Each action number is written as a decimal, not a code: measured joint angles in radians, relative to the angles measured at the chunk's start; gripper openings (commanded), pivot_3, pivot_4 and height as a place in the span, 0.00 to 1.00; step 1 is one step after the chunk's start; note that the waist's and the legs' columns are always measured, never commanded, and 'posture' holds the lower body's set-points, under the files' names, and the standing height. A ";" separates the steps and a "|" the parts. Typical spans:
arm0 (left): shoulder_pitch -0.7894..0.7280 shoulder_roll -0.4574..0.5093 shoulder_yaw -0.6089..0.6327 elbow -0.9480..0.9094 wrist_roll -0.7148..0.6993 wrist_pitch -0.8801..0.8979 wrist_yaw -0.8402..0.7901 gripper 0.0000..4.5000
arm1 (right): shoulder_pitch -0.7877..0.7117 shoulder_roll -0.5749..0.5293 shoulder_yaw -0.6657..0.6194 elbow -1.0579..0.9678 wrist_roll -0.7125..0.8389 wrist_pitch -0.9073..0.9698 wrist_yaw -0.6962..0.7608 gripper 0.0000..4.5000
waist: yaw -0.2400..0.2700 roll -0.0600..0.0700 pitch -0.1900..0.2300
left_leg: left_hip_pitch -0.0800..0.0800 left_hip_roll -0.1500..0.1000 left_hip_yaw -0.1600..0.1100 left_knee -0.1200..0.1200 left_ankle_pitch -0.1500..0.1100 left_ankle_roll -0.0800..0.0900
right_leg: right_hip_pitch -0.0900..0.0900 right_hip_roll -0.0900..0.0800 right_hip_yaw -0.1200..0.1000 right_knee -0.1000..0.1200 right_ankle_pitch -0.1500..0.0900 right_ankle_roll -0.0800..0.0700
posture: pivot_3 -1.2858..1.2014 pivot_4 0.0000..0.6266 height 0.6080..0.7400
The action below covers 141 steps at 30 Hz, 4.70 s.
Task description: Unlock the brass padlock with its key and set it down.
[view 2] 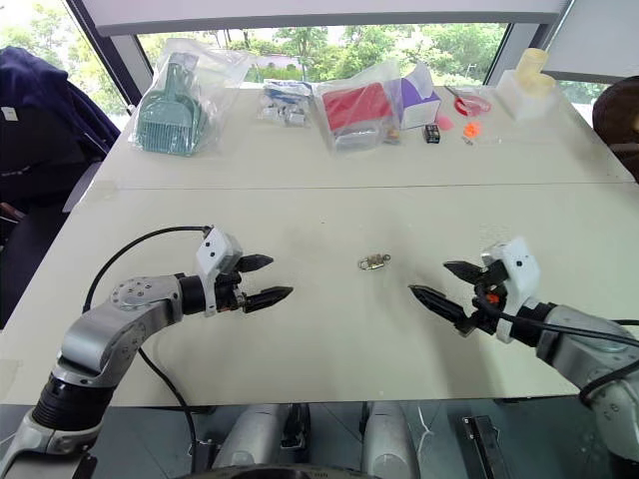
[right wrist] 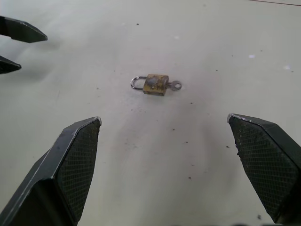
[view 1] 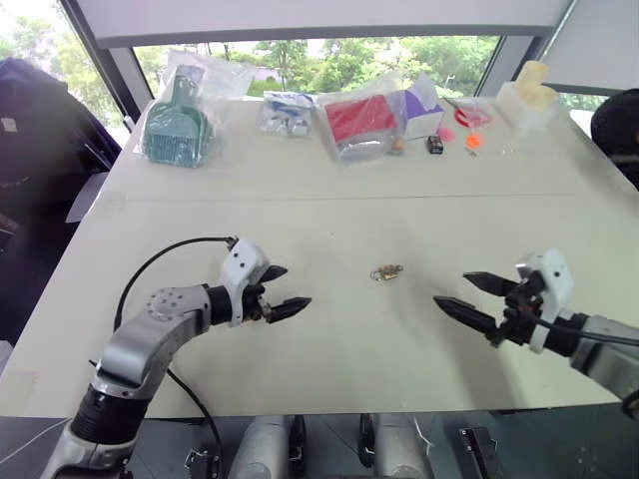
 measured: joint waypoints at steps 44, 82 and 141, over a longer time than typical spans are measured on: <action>-0.791 -0.418 -0.364 0.987 0.383 -0.364 -0.335 0.93 | 0.045 0.077 0.082 -0.087 -0.093 0.021 -0.170 0.99 | 0.026 -0.002 0.001 | -0.001 -0.001 -0.001 0.006 -0.003 0.006 | 0.004 -0.001 0.000 -0.002 0.000 0.000 | 0.52 0.24 0.96; -0.637 -0.419 -0.244 0.789 0.442 -0.685 -0.239 0.17 | -0.120 0.320 -0.035 -0.086 0.287 0.089 -0.378 1.00 | 0.024 -0.003 -0.001 | -0.001 0.000 -0.001 0.007 -0.003 0.006 | 0.002 -0.001 0.000 0.000 0.001 0.000 | 0.52 0.24 0.96; -0.723 -0.343 -0.263 0.892 0.748 -1.473 0.154 0.17 | -0.301 0.471 0.160 -0.024 0.576 -0.303 -0.727 0.29 | 0.023 -0.001 -0.001 | 0.000 -0.001 0.001 0.007 -0.004 0.008 | 0.005 -0.001 0.000 -0.001 0.002 0.003 | 0.52 0.24 0.96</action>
